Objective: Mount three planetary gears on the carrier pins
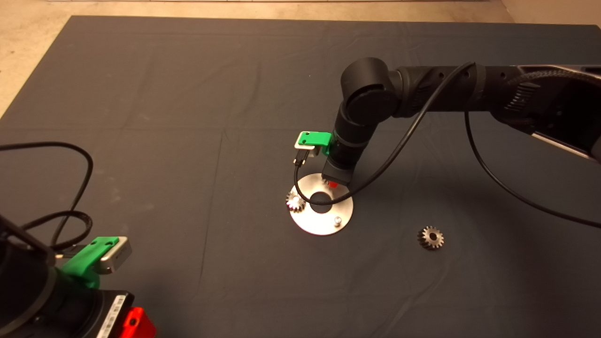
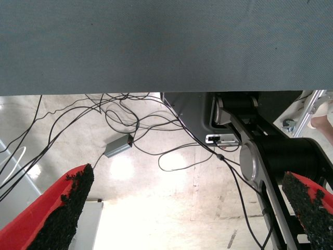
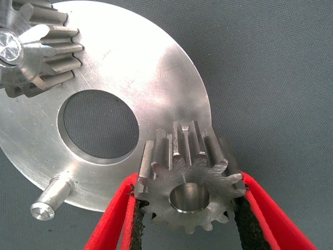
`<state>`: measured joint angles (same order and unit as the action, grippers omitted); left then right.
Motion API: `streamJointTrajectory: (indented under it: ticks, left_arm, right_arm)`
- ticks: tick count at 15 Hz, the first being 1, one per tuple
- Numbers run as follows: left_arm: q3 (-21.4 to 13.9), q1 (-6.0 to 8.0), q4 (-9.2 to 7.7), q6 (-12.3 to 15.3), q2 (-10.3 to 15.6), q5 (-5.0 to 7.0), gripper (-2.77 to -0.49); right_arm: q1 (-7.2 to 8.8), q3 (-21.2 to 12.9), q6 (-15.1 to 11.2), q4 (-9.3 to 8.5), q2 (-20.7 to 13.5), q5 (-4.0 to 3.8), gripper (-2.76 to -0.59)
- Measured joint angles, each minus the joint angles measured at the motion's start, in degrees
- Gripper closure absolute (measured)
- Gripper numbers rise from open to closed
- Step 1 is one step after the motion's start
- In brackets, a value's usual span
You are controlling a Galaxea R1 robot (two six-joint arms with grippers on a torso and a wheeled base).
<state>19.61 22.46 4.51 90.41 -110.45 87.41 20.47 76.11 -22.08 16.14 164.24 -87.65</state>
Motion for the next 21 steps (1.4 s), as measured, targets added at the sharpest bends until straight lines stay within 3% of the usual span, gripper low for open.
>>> streamJointTrajectory:
  ticks: [4, 21]
  left_arm:
    - [0.0, 0.00, -0.02, 0.0, 0.0, 0.00, -2.62]
    - [0.0, 0.00, -0.02, 0.0, 0.0, 0.00, -2.62]
  right_arm:
    - [0.01, -0.2, 0.0, 0.04, -0.5, 0.39, -1.02]
    - [0.06, -2.4, -0.3, 0.43, -0.9, 0.15, -1.02]
